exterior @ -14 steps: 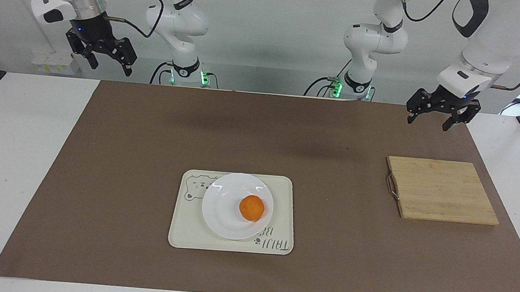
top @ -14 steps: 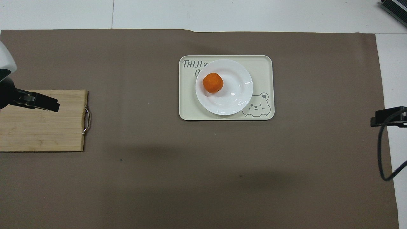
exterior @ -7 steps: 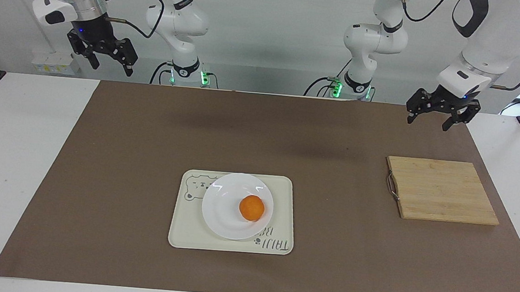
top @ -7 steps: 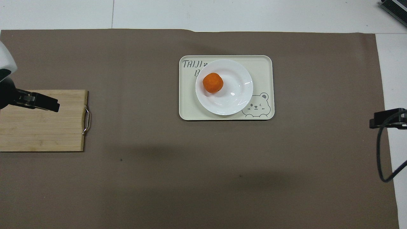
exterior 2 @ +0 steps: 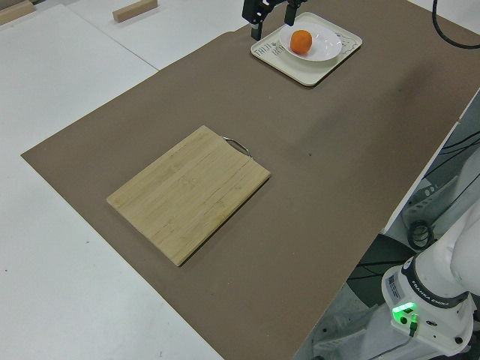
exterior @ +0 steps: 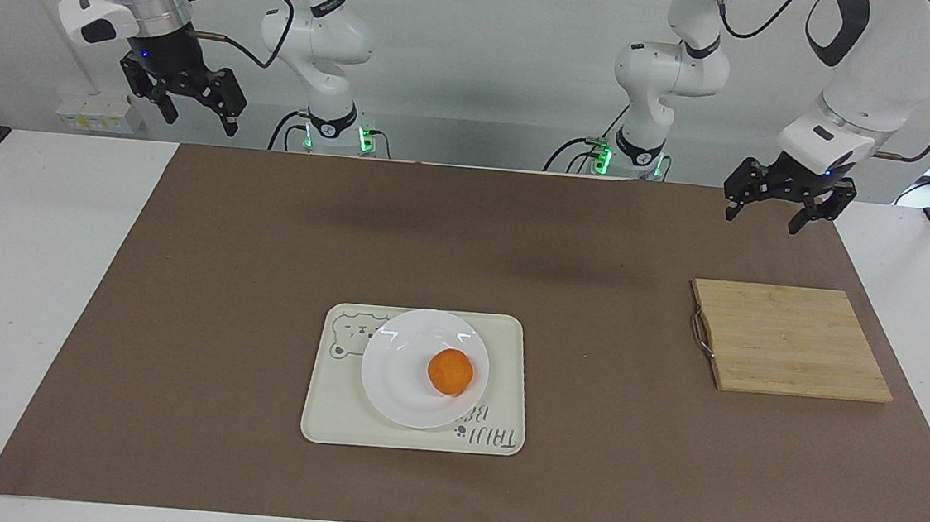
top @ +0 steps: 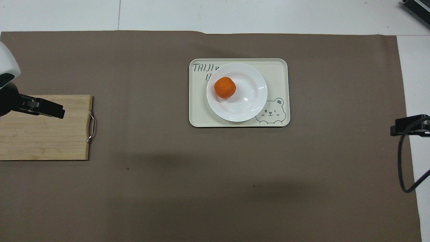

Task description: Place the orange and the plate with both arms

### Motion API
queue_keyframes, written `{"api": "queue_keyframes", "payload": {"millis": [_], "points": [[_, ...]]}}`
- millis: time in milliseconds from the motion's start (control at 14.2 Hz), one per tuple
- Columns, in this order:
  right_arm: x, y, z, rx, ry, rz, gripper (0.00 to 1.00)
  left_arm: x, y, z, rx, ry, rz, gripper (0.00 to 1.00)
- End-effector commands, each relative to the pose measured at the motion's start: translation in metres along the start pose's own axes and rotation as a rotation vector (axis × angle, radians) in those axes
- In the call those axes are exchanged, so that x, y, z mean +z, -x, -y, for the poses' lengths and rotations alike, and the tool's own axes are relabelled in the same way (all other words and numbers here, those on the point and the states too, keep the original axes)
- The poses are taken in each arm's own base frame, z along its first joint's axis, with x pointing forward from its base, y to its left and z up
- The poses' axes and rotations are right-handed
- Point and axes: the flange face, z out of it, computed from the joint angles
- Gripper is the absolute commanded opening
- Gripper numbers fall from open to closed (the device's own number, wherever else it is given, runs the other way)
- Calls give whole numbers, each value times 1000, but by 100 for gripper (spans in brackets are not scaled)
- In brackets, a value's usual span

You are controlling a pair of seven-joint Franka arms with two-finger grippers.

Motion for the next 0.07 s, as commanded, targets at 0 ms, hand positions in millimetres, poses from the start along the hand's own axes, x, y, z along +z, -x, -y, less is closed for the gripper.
{"api": "queue_keyframes", "payload": {"millis": [0], "points": [[0, 6, -2, -11, -9, -9, 100, -4, 5, -1, -5, -16, -7, 100]]}}
